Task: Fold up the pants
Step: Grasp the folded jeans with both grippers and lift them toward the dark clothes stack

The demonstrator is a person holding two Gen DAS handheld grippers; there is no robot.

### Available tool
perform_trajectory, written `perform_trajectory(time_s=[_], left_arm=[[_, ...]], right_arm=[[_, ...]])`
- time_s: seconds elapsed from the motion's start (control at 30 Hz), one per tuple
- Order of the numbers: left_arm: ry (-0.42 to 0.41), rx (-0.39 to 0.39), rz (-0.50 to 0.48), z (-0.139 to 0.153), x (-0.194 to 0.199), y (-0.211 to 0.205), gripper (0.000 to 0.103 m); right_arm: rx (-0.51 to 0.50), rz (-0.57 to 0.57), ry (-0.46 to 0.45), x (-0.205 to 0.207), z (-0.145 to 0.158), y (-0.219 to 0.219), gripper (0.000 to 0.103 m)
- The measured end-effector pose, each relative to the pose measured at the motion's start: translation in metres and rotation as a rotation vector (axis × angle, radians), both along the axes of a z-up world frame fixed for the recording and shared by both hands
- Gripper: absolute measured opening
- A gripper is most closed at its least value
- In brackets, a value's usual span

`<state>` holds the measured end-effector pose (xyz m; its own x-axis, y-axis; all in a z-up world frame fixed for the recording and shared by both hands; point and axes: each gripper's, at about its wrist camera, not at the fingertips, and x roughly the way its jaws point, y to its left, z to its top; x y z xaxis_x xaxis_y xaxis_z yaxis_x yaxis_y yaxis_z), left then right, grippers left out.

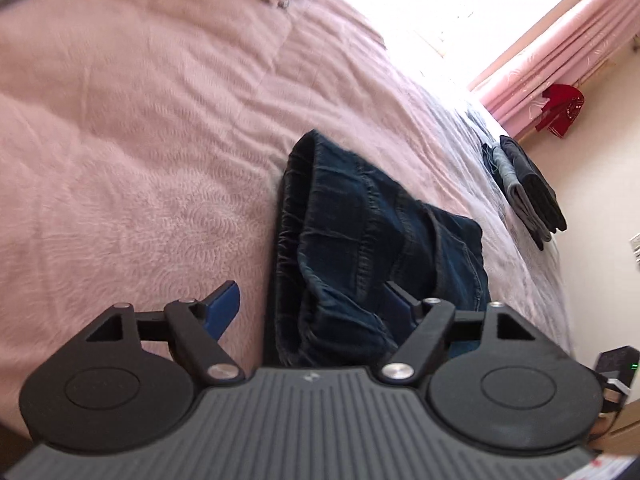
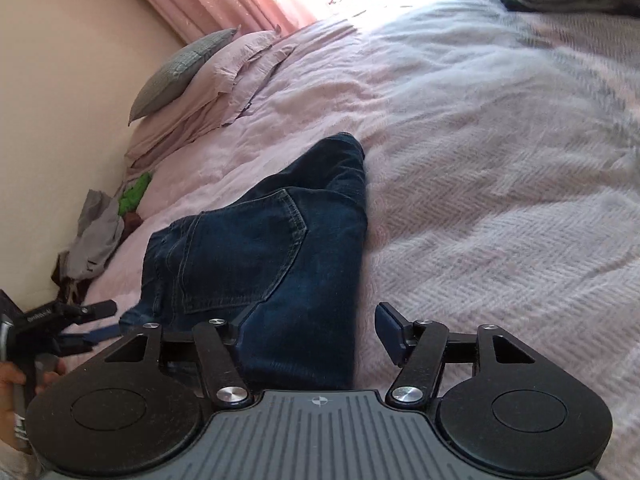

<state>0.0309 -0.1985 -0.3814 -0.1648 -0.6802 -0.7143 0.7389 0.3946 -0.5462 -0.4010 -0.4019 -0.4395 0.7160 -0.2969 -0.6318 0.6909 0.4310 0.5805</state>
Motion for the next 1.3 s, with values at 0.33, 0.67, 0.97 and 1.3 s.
perform_trajectory(time_s=[0.33, 0.67, 0.97, 1.3], left_arm=[[0.29, -0.068, -0.078, -0.05, 0.026, -0.041, 0.072], [0.169, -0.111, -0.138, -0.055, 0.001, -0.049, 0.059], [0.012, 0.009, -0.113, 0.01, -0.027, -0.067, 0.028], [0.049, -0.02, -0.295, 0.144, -0.095, -0.192, 0.028]], right_arm=[[0.233, 0.043, -0.226, 0.006, -0.052, -0.074, 0.059], [0.235, 0.149, -0.327, 0.023, -0.078, -0.089, 0.045], [0.226, 0.147, -0.198, 0.023, -0.033, -0.089, 0.02], [0.217, -0.043, -0.158, -0.06, 0.122, -0.125, 0.019]])
